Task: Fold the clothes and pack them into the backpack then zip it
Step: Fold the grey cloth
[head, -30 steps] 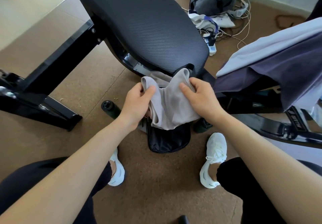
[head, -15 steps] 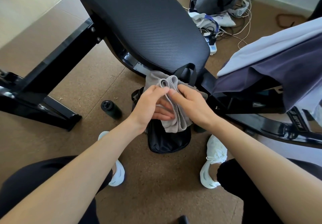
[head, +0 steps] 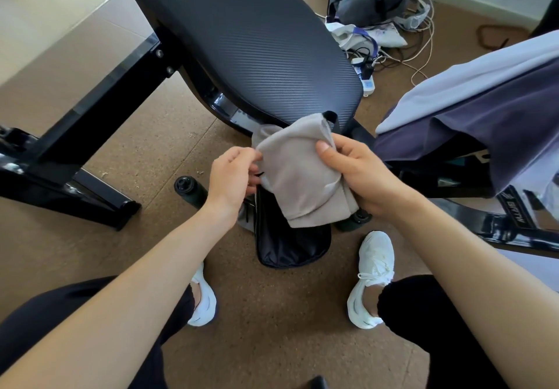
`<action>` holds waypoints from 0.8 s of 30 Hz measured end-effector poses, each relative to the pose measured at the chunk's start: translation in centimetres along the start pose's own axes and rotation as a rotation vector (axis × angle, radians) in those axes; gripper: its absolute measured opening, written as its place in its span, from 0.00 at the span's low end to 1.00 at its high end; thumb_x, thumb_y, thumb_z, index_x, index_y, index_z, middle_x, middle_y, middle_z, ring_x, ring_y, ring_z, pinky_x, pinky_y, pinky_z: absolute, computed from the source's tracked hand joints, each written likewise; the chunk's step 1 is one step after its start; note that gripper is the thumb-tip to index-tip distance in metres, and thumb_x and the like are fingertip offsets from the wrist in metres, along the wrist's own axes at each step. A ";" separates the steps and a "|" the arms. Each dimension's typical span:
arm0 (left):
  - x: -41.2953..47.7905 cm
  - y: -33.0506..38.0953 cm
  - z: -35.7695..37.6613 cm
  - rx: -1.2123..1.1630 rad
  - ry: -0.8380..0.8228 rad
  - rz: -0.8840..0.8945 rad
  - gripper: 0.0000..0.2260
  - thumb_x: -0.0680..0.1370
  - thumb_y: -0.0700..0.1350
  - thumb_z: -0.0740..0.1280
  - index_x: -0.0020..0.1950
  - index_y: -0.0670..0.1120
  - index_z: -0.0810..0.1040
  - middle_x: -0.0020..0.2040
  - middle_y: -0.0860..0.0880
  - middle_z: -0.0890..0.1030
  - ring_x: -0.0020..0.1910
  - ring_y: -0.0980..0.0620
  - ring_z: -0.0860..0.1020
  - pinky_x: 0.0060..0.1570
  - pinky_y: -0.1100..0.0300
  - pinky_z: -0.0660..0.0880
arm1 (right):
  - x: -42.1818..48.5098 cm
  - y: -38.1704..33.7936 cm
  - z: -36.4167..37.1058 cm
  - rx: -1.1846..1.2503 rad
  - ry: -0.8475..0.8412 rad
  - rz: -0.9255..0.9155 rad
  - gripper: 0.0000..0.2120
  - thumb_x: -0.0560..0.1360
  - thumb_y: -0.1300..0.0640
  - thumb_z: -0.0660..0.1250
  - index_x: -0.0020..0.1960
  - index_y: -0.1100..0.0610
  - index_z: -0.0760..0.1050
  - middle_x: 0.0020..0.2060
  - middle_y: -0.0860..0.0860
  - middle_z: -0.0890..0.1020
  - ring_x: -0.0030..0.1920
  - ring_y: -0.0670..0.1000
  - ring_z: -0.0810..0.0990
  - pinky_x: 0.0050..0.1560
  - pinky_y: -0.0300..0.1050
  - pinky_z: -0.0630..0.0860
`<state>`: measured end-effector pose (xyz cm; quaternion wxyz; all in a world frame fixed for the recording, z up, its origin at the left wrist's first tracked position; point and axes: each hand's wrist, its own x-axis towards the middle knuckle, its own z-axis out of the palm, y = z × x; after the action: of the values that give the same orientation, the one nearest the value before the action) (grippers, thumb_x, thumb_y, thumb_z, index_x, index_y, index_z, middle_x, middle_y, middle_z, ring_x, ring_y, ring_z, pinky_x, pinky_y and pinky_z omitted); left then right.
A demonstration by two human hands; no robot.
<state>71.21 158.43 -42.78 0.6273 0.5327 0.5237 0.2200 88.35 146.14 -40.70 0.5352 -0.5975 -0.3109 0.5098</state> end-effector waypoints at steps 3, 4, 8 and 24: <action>0.3 -0.7 -0.1 -0.141 -0.073 -0.143 0.23 0.76 0.63 0.65 0.57 0.45 0.79 0.50 0.48 0.83 0.49 0.46 0.81 0.46 0.55 0.77 | -0.3 -0.8 -1.0 0.327 -0.011 0.044 0.15 0.84 0.51 0.59 0.62 0.57 0.78 0.54 0.55 0.85 0.55 0.53 0.84 0.56 0.47 0.82; 0.4 -0.8 -0.2 -0.179 -0.156 -0.197 0.29 0.75 0.68 0.63 0.60 0.44 0.80 0.54 0.45 0.85 0.53 0.43 0.84 0.52 0.51 0.79 | -0.3 -0.7 -1.3 0.347 0.013 0.055 0.15 0.84 0.50 0.59 0.62 0.57 0.78 0.55 0.55 0.85 0.56 0.53 0.84 0.57 0.48 0.81; -0.1 -0.8 0.3 -0.195 -0.377 -0.290 0.28 0.78 0.66 0.61 0.64 0.46 0.80 0.52 0.45 0.86 0.52 0.44 0.85 0.52 0.50 0.81 | 0.3 1.0 -1.7 0.095 0.194 0.109 0.13 0.85 0.51 0.60 0.58 0.57 0.80 0.53 0.53 0.87 0.53 0.50 0.85 0.55 0.44 0.80; -1.5 -1.9 1.5 0.688 -0.102 0.463 0.33 0.65 0.55 0.81 0.65 0.52 0.69 0.53 0.55 0.78 0.54 0.48 0.79 0.48 0.47 0.78 | 0.1 2.1 0.4 0.201 0.434 0.344 0.13 0.74 0.47 0.76 0.54 0.53 0.83 0.46 0.48 0.88 0.46 0.49 0.87 0.38 0.44 0.81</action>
<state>71.46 155.94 -44.04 0.3720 0.8250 0.4015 0.1408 87.65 145.85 -42.72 0.5513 -0.6806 -0.0310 0.4815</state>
